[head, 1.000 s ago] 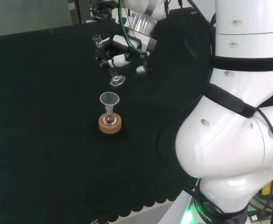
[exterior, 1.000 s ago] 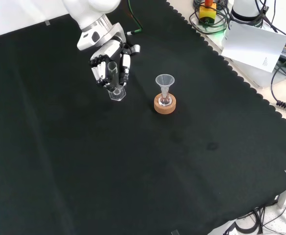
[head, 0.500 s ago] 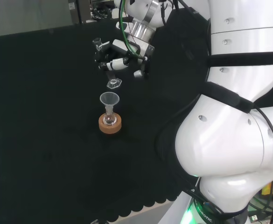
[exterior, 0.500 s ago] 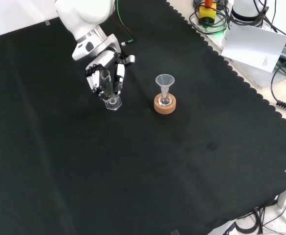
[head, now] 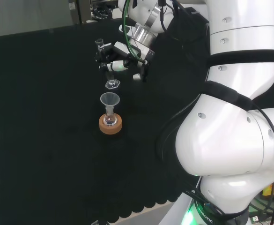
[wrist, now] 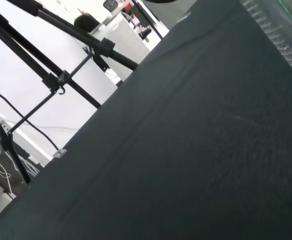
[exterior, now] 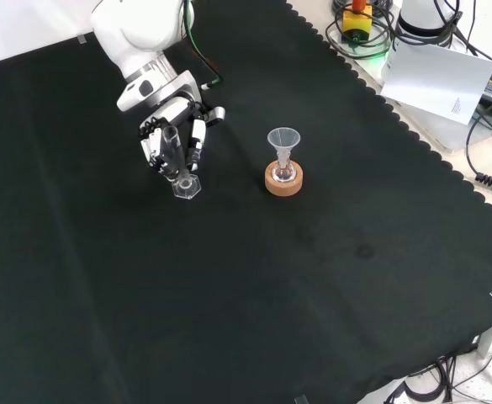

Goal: Put the graduated cylinder back on the table.

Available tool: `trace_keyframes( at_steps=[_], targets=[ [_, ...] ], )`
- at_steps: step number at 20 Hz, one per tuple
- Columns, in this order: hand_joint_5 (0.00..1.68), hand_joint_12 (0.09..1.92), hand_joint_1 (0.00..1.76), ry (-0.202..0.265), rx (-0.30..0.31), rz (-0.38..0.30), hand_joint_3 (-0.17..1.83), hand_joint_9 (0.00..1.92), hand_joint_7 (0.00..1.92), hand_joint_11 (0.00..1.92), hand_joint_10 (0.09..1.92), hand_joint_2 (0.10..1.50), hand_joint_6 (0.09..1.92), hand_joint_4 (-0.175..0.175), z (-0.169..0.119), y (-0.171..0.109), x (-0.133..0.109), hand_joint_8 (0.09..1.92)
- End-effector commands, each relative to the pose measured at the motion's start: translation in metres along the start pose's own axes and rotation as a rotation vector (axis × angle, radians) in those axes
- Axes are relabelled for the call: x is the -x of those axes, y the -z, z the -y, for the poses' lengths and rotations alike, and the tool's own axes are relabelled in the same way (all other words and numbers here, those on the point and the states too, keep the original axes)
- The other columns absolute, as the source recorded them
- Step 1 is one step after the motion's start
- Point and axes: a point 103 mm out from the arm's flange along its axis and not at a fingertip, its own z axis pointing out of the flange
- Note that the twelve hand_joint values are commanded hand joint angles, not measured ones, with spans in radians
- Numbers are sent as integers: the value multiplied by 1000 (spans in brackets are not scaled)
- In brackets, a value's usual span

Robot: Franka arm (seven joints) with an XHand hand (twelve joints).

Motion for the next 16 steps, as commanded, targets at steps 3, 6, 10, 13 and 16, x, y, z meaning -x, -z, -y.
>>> trace_keyframes(
  at_steps=[3, 6, 10, 13, 16],
  targets=[
    [893, 830, 1243, 9, 30, 9, 3, 1367, 917, 1124, 87, 1154, 1134, -175, 3, -1, 2, 1126],
    [888, 835, 1242, 4, 40, 9, 3, 1358, 910, 1114, 87, 1157, 1142, -175, 4, -2, 4, 1135],
    [879, 844, 1239, 0, 63, 5, 2, 1350, 899, 1104, 87, 1162, 1156, -175, 5, -4, 7, 1151],
    [875, 846, 1238, -5, 72, 1, 2, 1346, 895, 1100, 87, 1164, 1161, -175, 4, -6, 10, 1156],
    [872, 849, 1238, -5, 73, 5, 2, 1344, 892, 1098, 87, 1165, 1165, -175, 4, -6, 12, 1161]
  ],
)
